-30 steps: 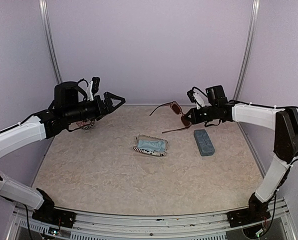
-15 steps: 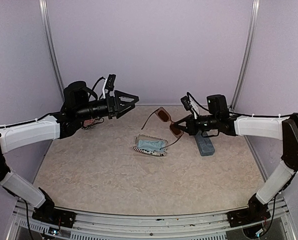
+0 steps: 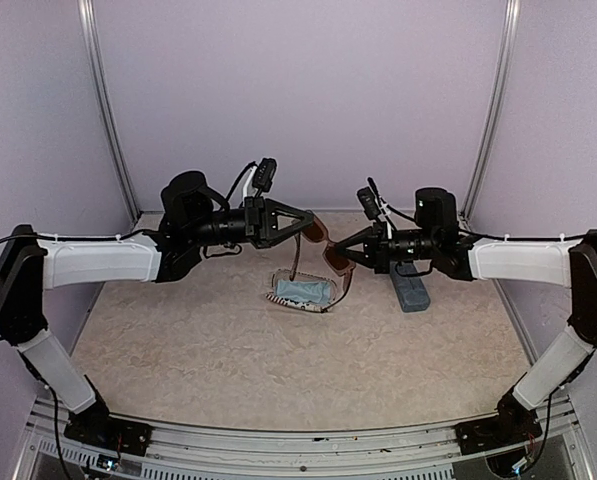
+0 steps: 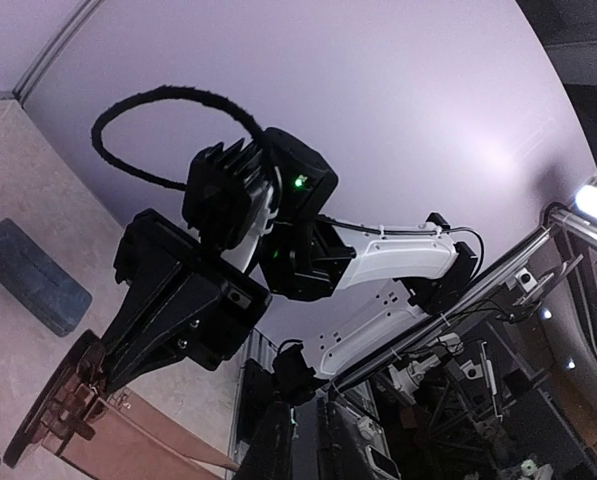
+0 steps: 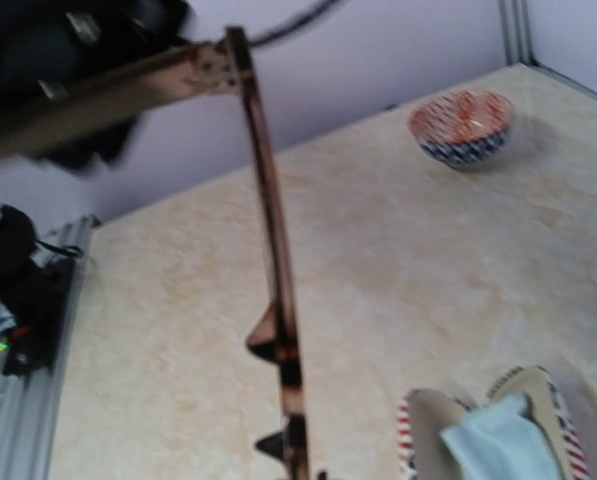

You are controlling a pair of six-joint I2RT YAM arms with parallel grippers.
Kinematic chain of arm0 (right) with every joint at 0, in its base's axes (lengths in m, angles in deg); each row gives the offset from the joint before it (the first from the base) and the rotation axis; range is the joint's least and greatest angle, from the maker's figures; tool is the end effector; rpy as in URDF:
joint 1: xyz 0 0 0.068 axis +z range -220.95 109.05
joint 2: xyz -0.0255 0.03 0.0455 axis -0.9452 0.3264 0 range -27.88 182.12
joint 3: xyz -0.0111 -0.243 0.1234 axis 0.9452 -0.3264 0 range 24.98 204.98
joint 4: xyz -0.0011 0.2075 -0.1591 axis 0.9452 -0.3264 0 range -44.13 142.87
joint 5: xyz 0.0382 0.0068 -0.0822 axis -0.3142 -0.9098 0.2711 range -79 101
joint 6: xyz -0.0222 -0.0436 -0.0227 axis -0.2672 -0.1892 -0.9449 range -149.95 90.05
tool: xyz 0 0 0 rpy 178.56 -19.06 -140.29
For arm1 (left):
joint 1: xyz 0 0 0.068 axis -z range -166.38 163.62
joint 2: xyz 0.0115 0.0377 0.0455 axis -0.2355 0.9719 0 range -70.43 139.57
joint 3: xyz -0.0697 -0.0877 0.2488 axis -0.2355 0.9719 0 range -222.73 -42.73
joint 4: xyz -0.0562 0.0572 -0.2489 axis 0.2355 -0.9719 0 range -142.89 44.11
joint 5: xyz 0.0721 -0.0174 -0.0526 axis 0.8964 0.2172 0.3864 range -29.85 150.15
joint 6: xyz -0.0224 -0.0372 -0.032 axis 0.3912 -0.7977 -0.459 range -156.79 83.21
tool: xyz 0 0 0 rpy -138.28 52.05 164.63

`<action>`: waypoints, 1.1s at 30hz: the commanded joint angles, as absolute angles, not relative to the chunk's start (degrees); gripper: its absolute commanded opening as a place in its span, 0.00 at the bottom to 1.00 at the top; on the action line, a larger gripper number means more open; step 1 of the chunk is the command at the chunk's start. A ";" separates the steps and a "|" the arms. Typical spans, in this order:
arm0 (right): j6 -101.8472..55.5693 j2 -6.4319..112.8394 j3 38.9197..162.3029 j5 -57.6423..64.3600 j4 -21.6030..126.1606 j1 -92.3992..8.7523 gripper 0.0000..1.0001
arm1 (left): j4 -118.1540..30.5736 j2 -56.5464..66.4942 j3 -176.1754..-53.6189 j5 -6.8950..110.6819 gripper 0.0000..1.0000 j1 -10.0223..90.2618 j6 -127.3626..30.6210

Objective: Organize the sunglasses
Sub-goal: Fold the left temple of the sunglasses on the sunglasses.

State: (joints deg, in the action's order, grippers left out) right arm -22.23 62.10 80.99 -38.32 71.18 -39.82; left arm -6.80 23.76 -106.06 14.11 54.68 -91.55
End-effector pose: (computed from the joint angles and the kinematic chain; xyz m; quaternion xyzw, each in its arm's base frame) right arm 0.2859 0.2042 0.2640 -0.3937 0.6580 0.4962 0.4073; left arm 0.2684 -0.2677 0.3168 0.2217 0.6334 -0.6880 0.2764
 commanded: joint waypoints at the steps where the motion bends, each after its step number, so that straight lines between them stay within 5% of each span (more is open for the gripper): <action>1: -17.26 59.21 79.81 -42.85 77.75 -38.71 0.00 | -5.85 27.06 -107.75 13.59 0.09 55.71 -90.07; 20: -10.08 57.12 77.89 -38.86 77.88 -36.55 0.00 | -9.10 27.13 -105.89 20.79 0.15 55.83 -85.75; 33: -6.25 54.81 77.30 -42.61 80.42 -36.58 0.00 | -16.90 11.86 -96.88 27.14 0.50 50.69 -80.75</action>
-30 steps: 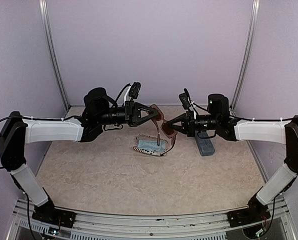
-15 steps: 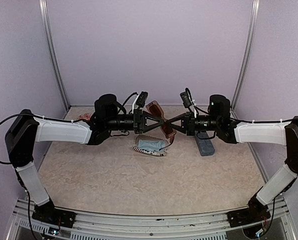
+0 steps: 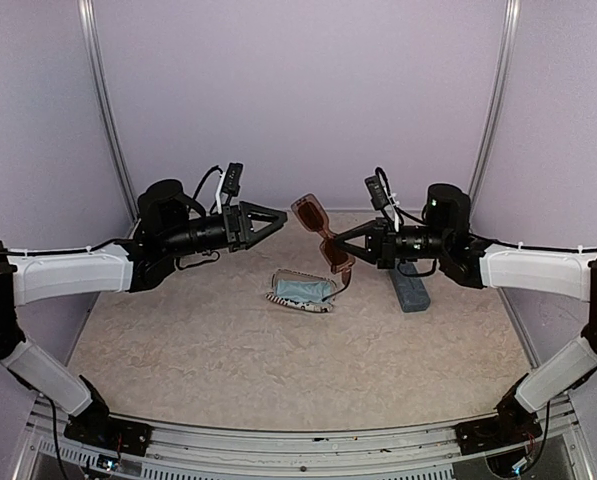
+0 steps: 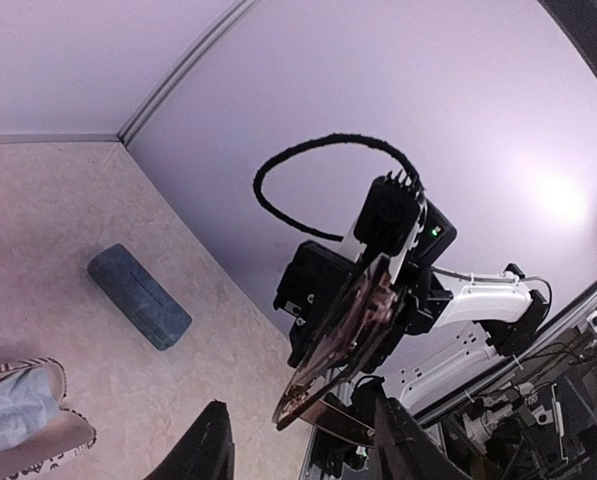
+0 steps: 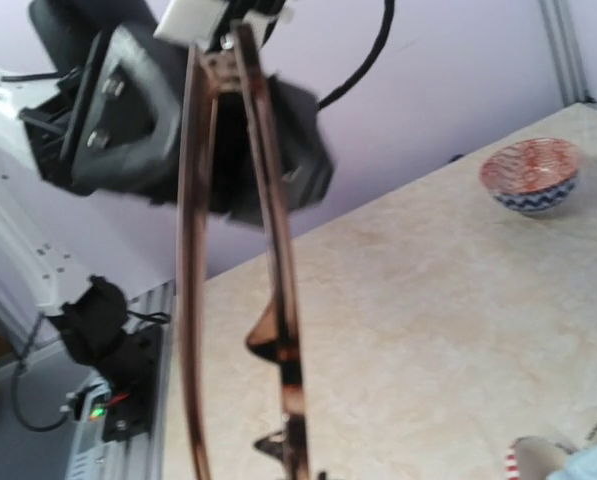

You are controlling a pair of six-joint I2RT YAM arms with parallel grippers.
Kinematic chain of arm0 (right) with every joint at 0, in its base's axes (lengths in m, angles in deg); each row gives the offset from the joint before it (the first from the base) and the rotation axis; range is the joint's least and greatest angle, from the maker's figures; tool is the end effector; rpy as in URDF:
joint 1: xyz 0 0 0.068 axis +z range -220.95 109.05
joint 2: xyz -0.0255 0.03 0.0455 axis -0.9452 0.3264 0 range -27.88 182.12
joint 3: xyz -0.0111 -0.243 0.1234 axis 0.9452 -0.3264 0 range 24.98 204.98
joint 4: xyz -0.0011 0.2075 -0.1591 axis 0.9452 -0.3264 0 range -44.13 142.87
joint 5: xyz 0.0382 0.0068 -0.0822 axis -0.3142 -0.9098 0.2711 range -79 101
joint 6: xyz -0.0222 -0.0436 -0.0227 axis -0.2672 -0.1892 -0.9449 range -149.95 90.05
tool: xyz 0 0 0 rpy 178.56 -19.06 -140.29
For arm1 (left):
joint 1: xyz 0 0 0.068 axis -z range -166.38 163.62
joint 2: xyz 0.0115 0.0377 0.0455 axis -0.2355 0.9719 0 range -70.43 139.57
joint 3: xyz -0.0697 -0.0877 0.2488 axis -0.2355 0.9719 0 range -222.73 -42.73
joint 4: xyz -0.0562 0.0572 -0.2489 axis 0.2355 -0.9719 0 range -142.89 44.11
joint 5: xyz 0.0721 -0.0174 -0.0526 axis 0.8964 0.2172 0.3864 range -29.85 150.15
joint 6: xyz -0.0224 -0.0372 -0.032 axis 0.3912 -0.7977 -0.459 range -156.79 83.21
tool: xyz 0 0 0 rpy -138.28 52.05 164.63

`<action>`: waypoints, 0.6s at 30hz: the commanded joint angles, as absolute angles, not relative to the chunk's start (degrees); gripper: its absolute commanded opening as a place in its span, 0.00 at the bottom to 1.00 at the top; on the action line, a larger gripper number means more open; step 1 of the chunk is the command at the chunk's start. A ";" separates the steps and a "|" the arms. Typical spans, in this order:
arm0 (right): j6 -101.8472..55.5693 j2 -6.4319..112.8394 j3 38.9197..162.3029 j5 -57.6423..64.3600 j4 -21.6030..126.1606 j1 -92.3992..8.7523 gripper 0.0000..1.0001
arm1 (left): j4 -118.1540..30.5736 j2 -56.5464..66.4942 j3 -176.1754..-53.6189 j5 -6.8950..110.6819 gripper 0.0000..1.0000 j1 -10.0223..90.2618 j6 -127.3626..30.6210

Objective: Organize the sunglasses
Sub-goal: Fold the left temple of the sunglasses on the sunglasses, then pass from the right arm to the left

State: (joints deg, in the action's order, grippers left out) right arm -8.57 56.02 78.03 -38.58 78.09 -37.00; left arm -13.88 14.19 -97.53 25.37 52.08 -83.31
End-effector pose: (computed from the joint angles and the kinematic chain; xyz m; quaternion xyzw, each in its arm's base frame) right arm 0.2584 0.2066 0.2923 -0.3535 0.6378 0.5583 0.3957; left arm 0.2544 -0.2279 0.3106 0.1683 0.6752 -0.6173 0.3670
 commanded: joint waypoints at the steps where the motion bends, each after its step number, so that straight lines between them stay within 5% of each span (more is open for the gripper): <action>1: -5.37 55.02 77.29 -43.73 80.83 -36.54 0.00 | -17.11 11.69 -97.06 26.70 0.52 50.42 -80.74; 18: 12.52 59.63 74.90 -49.36 96.14 -35.89 0.00 | -23.06 14.14 -104.51 20.33 0.50 54.74 -73.15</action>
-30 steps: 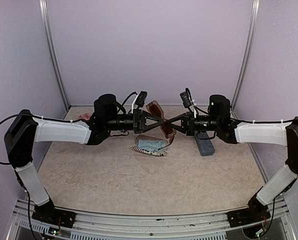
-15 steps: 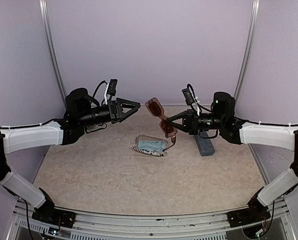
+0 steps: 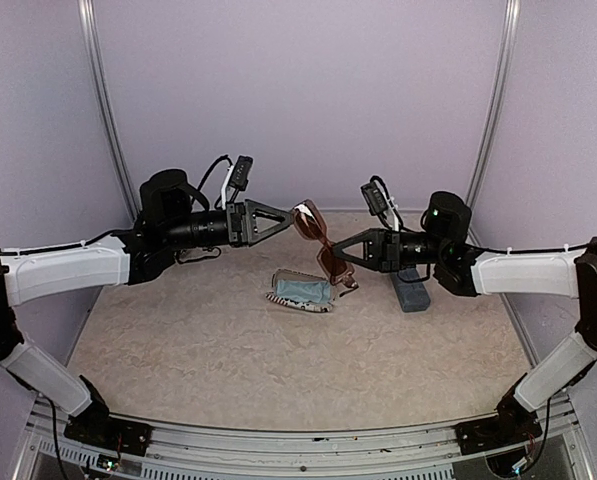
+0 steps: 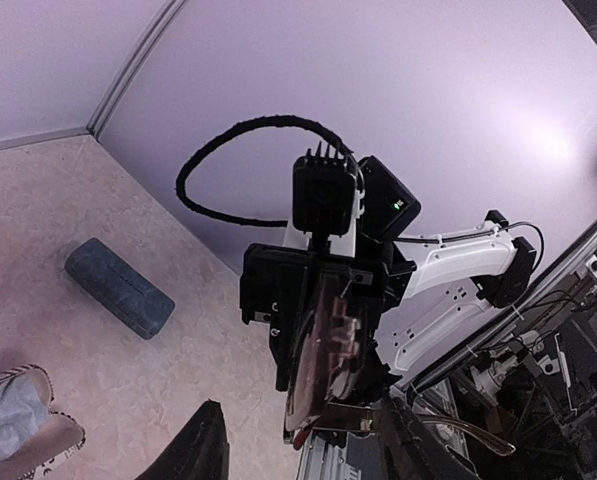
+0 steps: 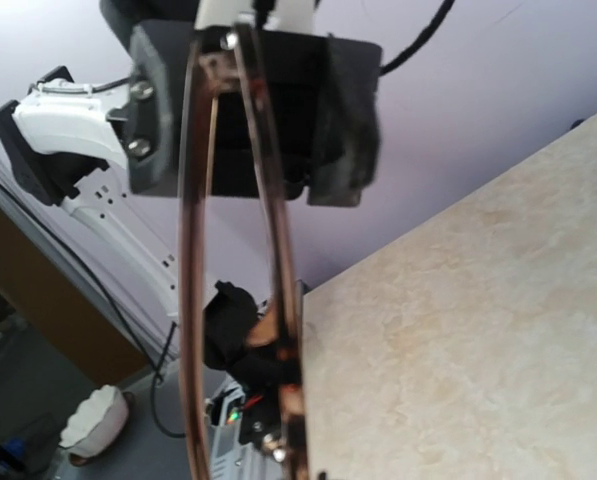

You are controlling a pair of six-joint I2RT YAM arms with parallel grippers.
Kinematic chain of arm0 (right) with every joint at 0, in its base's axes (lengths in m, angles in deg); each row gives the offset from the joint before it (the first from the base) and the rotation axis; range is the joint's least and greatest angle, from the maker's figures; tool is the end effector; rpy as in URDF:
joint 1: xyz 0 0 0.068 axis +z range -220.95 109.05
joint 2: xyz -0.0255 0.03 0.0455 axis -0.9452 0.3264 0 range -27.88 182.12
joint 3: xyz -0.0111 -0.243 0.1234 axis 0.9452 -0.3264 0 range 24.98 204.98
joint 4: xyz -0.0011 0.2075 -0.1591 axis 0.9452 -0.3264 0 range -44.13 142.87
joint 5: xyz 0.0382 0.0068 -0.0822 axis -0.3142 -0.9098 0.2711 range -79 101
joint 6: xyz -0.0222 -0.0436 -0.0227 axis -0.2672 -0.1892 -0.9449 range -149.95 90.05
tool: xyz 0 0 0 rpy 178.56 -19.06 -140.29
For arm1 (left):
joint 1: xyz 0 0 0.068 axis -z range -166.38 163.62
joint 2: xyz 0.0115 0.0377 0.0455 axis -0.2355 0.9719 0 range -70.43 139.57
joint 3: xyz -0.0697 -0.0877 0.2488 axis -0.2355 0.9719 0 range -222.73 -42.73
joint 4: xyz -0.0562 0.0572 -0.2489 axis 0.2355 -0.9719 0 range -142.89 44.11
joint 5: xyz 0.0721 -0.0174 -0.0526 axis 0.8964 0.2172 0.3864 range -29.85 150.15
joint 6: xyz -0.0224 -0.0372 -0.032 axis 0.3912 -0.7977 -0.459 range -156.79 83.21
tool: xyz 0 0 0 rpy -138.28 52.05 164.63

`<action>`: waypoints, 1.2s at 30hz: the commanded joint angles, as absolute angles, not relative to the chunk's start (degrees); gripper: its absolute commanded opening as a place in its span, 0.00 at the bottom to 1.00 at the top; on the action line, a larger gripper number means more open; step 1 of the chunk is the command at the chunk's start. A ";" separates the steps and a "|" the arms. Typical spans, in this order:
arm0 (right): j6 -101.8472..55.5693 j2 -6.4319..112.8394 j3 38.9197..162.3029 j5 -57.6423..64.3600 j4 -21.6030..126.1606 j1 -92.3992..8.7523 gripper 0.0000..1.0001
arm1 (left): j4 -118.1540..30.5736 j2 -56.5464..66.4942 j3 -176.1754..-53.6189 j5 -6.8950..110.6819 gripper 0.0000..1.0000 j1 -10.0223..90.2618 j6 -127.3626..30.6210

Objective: Organize the sunglasses
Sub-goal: Pass from the right arm to the left

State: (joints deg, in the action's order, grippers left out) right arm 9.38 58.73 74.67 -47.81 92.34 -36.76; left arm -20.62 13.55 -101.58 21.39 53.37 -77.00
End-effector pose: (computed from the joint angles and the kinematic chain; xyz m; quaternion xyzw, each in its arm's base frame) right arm 0.2548 0.2099 0.2819 -0.3274 0.6175 0.6487 0.3013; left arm 0.2484 -0.2355 0.3267 0.2323 0.6671 -0.6087 0.3612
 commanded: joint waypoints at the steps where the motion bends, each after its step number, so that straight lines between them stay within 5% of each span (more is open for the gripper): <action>1: 12.90 59.76 74.96 -49.40 96.45 -35.81 0.00 | -23.63 14.12 -104.78 20.60 0.50 54.95 -72.67; 11: 14.82 59.77 74.50 -49.84 98.52 -35.44 0.00 | -25.96 14.54 -105.54 22.58 0.34 55.68 -70.67; 26: 14.46 59.15 74.09 -49.58 97.75 -34.52 0.00 | -27.01 15.02 -106.80 23.39 0.24 56.72 -70.01; 34: 14.03 58.11 72.91 -48.58 97.50 -34.39 0.01 | -28.18 14.99 -106.85 24.05 0.00 57.30 -69.56; 36: 13.40 57.23 72.59 -47.90 96.56 -34.37 0.10 | -28.29 14.50 -106.78 24.68 0.00 57.30 -69.38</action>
